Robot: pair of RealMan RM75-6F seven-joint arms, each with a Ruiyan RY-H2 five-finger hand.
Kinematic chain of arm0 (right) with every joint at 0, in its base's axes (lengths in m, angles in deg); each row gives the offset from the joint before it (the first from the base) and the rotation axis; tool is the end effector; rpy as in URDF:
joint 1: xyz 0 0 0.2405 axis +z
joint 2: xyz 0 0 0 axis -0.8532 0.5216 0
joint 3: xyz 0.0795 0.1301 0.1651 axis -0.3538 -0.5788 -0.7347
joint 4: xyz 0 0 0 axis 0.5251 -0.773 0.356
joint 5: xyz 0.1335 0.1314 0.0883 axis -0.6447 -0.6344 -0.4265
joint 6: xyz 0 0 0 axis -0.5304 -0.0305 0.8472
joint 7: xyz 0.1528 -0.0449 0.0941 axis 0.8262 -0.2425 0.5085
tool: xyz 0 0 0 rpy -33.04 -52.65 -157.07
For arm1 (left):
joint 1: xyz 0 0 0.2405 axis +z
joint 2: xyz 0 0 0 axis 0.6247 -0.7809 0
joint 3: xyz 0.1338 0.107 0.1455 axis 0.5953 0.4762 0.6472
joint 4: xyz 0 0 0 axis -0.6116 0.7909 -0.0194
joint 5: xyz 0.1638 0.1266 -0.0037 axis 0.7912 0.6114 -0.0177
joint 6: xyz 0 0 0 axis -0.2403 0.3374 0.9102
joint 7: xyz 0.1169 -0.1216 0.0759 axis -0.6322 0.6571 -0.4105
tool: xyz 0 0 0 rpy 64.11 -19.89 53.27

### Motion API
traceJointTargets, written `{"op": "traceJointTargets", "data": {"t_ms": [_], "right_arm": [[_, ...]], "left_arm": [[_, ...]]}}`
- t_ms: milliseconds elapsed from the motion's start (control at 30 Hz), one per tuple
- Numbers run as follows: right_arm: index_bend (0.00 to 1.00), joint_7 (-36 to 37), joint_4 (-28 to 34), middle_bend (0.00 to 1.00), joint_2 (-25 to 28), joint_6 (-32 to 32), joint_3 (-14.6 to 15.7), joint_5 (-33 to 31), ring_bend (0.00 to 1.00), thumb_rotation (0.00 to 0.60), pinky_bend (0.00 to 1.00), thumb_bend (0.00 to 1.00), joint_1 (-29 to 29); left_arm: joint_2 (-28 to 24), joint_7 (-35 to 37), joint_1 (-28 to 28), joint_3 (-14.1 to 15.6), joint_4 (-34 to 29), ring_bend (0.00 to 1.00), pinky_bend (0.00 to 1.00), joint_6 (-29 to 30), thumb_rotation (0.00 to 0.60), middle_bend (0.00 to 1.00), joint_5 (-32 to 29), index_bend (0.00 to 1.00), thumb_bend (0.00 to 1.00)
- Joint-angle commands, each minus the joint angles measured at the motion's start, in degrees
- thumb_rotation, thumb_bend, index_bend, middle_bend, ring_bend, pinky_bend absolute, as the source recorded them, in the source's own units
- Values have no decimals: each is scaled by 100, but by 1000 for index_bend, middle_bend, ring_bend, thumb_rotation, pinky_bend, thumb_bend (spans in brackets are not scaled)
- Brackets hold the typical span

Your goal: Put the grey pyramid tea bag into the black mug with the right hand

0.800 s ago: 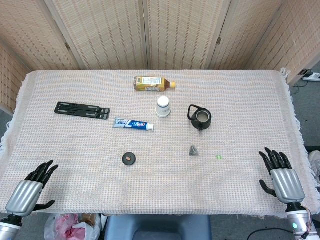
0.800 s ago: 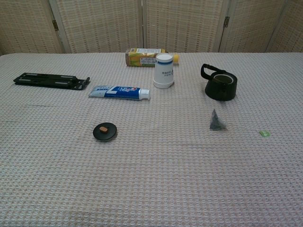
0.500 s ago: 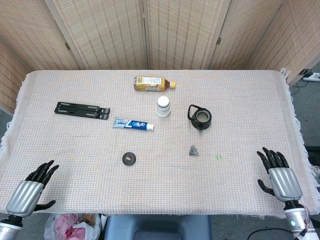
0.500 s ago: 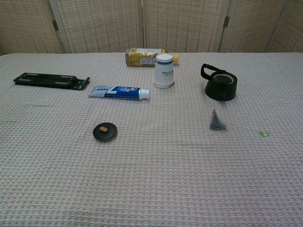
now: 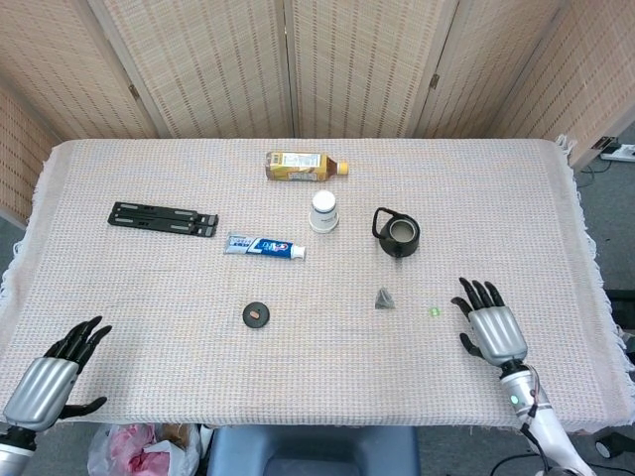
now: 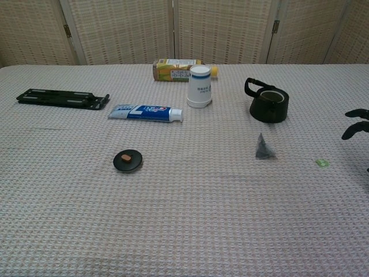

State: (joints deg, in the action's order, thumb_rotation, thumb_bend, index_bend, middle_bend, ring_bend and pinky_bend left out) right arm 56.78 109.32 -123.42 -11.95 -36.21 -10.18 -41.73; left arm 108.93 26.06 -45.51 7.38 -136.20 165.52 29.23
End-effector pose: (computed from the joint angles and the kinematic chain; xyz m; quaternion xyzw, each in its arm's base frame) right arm -0.2598 -0.2725 0.0252 0.7066 -0.3757 0.2748 0.5329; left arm -0.2681 0.1898 0.1191 -0.6938 -0.3953 -0.3428 0.4948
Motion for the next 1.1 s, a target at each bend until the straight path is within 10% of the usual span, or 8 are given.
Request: {"op": "traceJointTargets", "data": {"t_ms": [33, 1100], "right_arm": [[281, -197, -381, 0, -408, 95, -147, -166, 0, 600, 0, 327, 205], [335, -22, -1232, 0, -1050, 123, -13, -16, 0, 600, 0, 285, 531]], "left_arm": [[-65, 178, 2, 37, 49, 14, 255, 19, 600, 0, 48, 0, 58], [-139, 412, -6, 39, 105, 14, 255, 35, 600, 0, 55, 0, 59]]}}
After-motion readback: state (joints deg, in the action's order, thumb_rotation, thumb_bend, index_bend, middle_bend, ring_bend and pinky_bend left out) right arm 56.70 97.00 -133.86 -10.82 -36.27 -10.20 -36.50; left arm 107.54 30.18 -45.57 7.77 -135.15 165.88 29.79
